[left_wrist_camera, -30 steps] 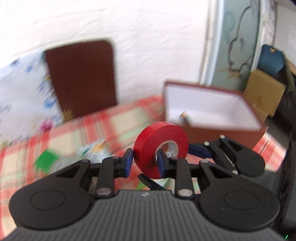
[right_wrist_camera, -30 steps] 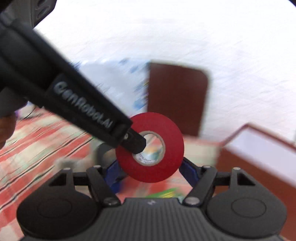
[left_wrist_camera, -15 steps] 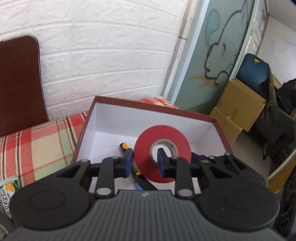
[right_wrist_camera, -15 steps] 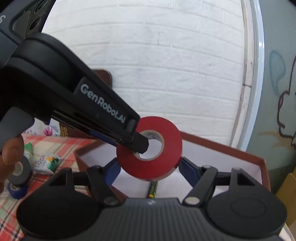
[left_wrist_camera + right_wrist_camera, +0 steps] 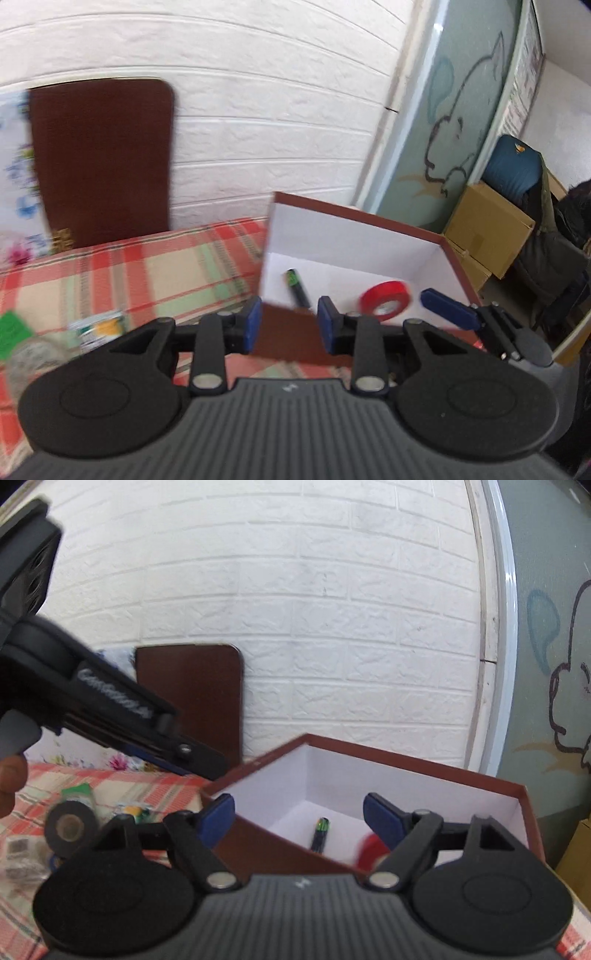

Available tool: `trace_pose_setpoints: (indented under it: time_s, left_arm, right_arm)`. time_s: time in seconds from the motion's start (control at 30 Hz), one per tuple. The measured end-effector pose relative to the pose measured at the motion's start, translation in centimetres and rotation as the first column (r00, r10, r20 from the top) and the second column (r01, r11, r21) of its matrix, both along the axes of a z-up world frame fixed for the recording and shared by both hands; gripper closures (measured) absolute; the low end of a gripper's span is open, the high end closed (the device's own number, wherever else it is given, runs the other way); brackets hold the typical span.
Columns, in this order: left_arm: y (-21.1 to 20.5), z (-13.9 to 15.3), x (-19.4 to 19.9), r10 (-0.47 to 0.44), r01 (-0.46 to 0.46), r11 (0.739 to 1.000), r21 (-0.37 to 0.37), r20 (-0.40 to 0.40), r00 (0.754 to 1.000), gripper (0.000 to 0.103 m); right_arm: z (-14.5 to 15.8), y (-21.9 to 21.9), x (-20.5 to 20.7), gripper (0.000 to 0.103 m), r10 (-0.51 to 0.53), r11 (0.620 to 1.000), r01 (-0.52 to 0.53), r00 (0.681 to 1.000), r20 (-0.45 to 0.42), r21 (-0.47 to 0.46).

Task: Organize objects
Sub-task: 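Carry the red tape roll into the brown box and release it, then grasp the bag of cotton swabs with the right gripper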

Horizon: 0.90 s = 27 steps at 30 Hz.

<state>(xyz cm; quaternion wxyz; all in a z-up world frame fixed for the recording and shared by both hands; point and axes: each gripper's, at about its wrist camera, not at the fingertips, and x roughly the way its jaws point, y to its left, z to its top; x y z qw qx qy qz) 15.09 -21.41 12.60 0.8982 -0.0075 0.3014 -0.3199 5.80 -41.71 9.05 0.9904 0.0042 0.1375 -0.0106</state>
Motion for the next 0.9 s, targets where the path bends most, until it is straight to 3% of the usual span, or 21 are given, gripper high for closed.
trace_pose_setpoints:
  time_s: [0.13, 0.3, 0.37, 0.57, 0.63, 0.77, 0.9]
  left_arm:
    - [6.3, -1.7, -2.5, 0.109, -0.110, 0.993, 0.035, 0.022, 0.994, 0.068]
    - [14.2, -4.9, -4.8, 0.248, -0.246, 0.968, 0.053, -0.059, 0.967, 0.068]
    - [17.5, -6.0, -5.6, 0.319, -0.316, 0.947, 0.054, -0.075, 0.945, 0.068]
    - [26.4, -8.2, -5.8, 0.507, -0.518, 0.855, 0.000, -0.208, 0.837, 0.068]
    - [27.6, -8.4, -5.6, 0.493, -0.522, 0.852, -0.050, -0.260, 0.830, 0.068]
    - [26.8, -8.8, -4.3, 0.403, -0.466, 0.875, -0.134, -0.335, 0.852, 0.067]
    - [25.2, -9.8, -2.7, 0.326, -0.420, 0.889, -0.181, -0.393, 0.860, 0.053]
  right_arm:
    - [-0.4, 3.7, -1.0, 0.022, 0.084, 0.996, -0.084, 0.996, -0.016, 0.030]
    - [-3.2, 9.2, -1.0, 0.023, 0.179, 0.983, -0.172, 0.975, -0.132, 0.064]
    - [-4.1, 11.4, -1.4, 0.023, 0.222, 0.973, -0.207, 0.959, -0.177, 0.099]
    - [-5.2, 18.7, -0.9, 0.023, 0.374, 0.928, -0.361, 0.891, -0.256, 0.097]
    - [-5.2, 21.3, -0.7, 0.023, 0.417, 0.907, -0.417, 0.869, -0.267, 0.060]
    - [-5.4, 25.2, 0.3, 0.022, 0.449, 0.884, -0.468, 0.847, -0.284, 0.002]
    - [-5.5, 26.6, 2.3, 0.021, 0.431, 0.884, -0.465, 0.853, -0.294, -0.053]
